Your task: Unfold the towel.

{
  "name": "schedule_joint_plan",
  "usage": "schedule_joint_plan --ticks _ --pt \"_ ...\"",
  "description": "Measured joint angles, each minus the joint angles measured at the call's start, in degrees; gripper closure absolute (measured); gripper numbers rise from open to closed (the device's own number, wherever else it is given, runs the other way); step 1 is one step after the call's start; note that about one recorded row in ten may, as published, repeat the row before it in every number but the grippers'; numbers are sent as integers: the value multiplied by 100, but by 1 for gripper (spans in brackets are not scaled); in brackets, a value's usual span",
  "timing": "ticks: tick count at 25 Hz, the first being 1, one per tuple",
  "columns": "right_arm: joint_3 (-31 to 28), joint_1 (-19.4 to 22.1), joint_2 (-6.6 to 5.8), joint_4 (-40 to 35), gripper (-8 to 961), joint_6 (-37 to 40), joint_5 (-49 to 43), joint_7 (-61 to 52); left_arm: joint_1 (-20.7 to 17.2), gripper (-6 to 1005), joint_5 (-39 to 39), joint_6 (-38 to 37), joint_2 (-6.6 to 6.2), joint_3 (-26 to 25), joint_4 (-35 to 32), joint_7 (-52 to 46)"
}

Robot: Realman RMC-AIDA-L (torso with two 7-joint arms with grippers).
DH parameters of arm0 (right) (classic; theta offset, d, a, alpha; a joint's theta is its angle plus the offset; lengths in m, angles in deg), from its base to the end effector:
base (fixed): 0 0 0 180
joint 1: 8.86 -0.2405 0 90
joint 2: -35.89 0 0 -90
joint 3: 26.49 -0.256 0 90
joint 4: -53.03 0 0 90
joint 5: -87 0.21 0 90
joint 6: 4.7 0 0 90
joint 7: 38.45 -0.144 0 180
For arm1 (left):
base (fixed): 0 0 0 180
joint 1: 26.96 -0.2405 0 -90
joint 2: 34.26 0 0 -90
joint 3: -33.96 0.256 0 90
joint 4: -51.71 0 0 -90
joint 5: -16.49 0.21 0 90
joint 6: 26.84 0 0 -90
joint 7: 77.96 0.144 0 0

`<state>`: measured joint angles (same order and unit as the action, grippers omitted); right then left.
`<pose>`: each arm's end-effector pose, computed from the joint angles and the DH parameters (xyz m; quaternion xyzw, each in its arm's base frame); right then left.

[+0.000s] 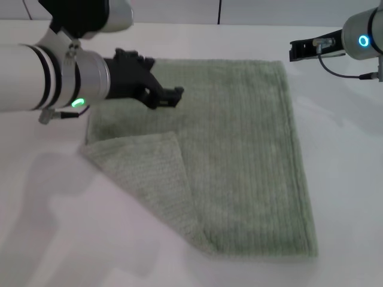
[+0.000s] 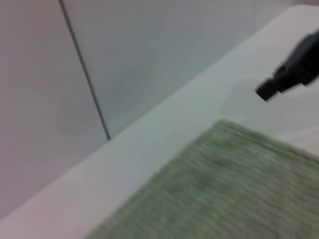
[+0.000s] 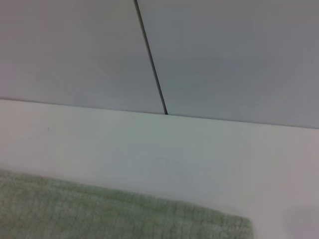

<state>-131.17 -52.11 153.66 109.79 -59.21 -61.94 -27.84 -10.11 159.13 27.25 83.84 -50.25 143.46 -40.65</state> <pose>0.1826 0.4458 -0.0020 -0.8034 0.4824 0.0160 0.3486 -0.1579 0.3493 -0.0080 -0.9248 -0.1862 -0.0020 0.3317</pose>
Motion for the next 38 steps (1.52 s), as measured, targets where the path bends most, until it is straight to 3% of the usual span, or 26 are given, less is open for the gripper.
schedule_joint_plan --ticks 12,24,38 --pt "26 -280 -4 -560 954 90 -12 121 106 218 59 544 8 136 6 -359" --pt "61 -599 71 -1407 954 523 386 739 308 223 386 595 31 408 -149 -491" --pt "62 -631 73 -1653 954 627 510 881 439 229 410 791 28 585 -269 -579"
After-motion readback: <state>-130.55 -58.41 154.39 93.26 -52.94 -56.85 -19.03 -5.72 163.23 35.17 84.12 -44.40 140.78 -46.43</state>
